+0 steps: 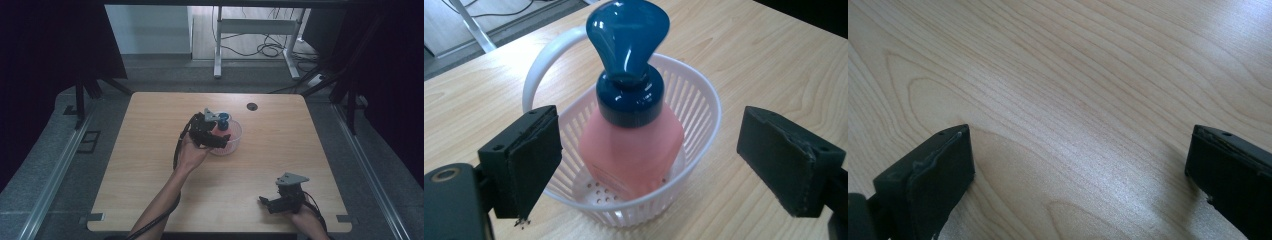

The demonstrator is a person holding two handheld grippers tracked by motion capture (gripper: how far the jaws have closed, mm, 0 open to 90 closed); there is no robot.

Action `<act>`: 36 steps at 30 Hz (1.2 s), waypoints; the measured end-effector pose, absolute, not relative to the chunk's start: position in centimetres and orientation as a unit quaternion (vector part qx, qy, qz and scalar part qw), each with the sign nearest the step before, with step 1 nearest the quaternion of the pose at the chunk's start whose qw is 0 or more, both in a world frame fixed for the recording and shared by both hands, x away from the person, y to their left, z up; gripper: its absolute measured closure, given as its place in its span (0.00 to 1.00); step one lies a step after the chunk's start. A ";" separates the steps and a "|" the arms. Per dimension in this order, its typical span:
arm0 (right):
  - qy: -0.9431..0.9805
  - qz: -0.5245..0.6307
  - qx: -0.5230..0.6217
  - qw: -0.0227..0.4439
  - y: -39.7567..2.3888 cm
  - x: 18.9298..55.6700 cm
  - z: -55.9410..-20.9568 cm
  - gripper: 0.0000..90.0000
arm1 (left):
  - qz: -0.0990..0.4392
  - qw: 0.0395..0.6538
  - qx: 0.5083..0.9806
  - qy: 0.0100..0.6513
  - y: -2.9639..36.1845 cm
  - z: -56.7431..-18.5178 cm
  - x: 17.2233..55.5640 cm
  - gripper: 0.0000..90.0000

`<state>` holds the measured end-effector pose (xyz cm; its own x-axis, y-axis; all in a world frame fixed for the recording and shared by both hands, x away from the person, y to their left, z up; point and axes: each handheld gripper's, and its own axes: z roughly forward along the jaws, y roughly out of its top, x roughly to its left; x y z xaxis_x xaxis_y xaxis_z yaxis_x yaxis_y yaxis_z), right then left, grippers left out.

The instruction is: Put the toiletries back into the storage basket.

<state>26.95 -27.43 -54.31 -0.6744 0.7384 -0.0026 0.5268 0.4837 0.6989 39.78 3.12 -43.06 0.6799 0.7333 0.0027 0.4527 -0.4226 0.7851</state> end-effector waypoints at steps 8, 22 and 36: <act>0.848 0.345 0.373 0.153 -27.4 26.9 -54.3 0.00 | 0.168 0.404 0.822 0.364 3.9 -43.1 39.2 0.12; 0.847 0.344 0.374 0.154 -27.4 26.9 -54.3 0.00 | 0.170 0.399 0.825 0.362 4.6 -43.5 37.6 0.12; 0.848 0.344 0.373 0.153 -27.4 27.0 -54.3 0.00 | 0.164 0.403 0.826 0.358 5.2 -44.4 36.0 0.12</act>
<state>26.98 -27.41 -54.30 -0.6742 0.7386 -0.0034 0.5274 0.4847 0.6978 36.03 5.18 -44.44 0.6894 0.7242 -0.0181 0.4605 -0.4188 0.7826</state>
